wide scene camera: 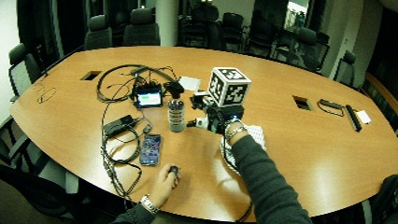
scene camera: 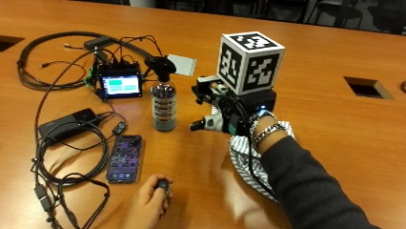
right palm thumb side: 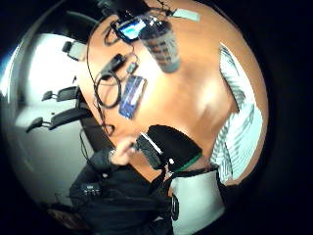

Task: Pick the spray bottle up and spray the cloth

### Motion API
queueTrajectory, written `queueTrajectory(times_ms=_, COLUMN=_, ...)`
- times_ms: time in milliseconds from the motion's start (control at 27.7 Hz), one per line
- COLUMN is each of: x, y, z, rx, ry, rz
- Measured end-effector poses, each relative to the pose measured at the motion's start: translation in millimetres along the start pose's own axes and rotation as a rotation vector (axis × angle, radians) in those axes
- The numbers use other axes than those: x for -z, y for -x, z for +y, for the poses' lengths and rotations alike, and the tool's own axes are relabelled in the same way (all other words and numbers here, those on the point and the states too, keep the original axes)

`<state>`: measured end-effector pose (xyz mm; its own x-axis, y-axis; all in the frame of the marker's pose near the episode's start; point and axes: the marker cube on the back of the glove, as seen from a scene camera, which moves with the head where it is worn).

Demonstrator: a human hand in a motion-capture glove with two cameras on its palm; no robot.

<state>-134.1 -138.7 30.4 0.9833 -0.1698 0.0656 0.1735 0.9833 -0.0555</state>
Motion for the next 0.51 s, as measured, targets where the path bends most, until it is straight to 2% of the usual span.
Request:
queueTrajectory(times_ms=217, x=-10.8, y=8.6, z=62.0, rx=0.053, ry=0.101, rz=0.042)
queueTrajectory(times_ms=506, x=-6.3, y=6.9, z=122.6, rx=-0.008, ry=0.058, rz=0.057)
